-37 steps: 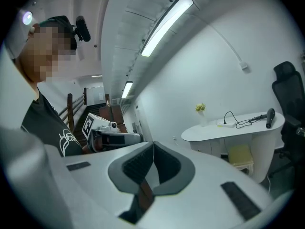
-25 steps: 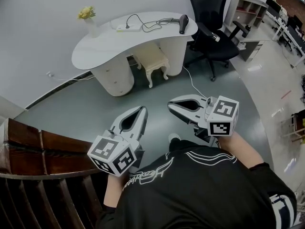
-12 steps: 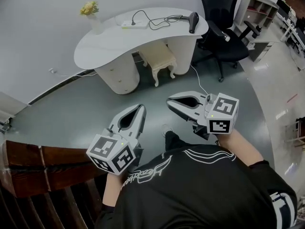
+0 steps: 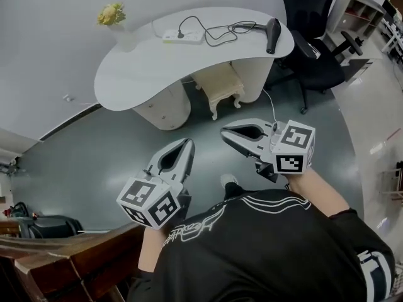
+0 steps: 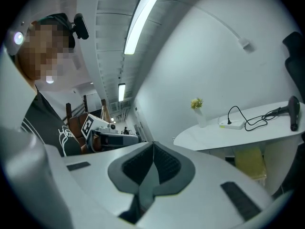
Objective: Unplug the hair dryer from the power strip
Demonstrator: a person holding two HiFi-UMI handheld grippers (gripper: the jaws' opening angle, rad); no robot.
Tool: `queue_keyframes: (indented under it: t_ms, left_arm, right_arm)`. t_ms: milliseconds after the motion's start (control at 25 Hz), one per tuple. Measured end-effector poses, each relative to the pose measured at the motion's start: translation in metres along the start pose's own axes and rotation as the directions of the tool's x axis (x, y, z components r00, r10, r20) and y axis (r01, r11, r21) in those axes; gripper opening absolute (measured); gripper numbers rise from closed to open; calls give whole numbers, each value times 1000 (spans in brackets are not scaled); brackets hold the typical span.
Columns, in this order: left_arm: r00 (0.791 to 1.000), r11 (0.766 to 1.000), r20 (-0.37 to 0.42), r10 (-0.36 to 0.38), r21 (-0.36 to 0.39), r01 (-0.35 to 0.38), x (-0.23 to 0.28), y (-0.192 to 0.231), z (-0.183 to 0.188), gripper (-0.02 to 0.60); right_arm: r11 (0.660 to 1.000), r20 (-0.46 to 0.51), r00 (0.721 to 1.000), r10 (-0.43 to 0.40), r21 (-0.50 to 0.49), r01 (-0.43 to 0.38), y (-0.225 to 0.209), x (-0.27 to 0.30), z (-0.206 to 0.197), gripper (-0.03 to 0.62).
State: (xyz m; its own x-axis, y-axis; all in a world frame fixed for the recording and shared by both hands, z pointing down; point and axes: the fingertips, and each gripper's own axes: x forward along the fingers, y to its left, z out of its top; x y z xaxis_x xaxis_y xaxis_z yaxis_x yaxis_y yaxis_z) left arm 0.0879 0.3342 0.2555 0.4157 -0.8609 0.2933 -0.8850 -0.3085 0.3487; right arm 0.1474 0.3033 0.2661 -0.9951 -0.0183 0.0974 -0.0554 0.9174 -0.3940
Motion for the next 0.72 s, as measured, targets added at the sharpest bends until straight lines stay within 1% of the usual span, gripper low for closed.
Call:
queue_keyframes:
  t_ms: [160,280,440,560,720]
  left_arm:
    - [1000,1000,-5,26,16,-26,44,43,34,3]
    - [1000,1000,2,28,7,-28,68,69,53,3]
    - [999,1000,25,23,0,-23,85,94,68,3]
    - [999,999,33,13,30,-14,95,112,76,3]
    - [1000,998,26,0,69,-2,116,140,85,3]
  right_arm:
    - [1000,4,1000,13,1,-13,-59,26,30,-3]
    - [1000,-5,1000,17,-6,-17,-93,44,46,-3]
    - [1000,-13,1000,12,-19,-12,-121,60,57,-3]
    - [1000,-17,1000,0,-19,0,-138,70,64,-3]
    - [1000,-23,999,-31,-6,30,-166,86,71,-3]
